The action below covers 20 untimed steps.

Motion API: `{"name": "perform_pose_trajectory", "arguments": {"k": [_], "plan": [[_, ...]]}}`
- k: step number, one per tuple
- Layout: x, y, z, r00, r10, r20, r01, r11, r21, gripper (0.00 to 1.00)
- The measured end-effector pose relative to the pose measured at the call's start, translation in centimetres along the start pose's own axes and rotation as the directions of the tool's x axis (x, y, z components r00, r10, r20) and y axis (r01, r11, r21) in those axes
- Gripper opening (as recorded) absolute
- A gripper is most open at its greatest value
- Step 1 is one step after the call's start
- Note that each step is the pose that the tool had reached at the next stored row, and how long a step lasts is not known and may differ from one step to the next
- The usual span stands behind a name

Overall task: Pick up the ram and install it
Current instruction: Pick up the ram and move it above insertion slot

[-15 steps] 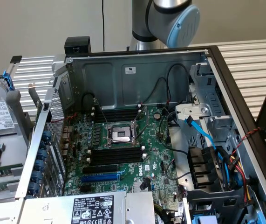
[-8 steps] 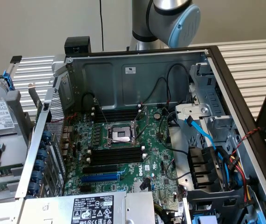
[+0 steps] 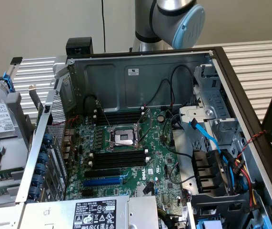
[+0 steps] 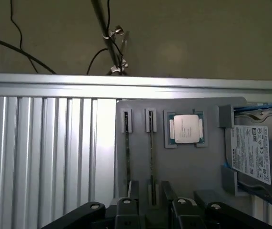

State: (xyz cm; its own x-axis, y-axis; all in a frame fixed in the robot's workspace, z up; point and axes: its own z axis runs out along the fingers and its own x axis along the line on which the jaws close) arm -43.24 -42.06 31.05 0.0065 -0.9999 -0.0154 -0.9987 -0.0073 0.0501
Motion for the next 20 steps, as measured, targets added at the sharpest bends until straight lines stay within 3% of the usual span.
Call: {"name": "perform_pose_trajectory", "arguments": {"k": [6,20], "plan": [[0.0,-0.91,1.06,0.9999,0.01,0.0007,-0.01,0.9999,0.0004,0.33],[0.1,-0.79,3.61,0.9996,0.03,0.0016,-0.03,0.9996,0.0005,0.33]]}}
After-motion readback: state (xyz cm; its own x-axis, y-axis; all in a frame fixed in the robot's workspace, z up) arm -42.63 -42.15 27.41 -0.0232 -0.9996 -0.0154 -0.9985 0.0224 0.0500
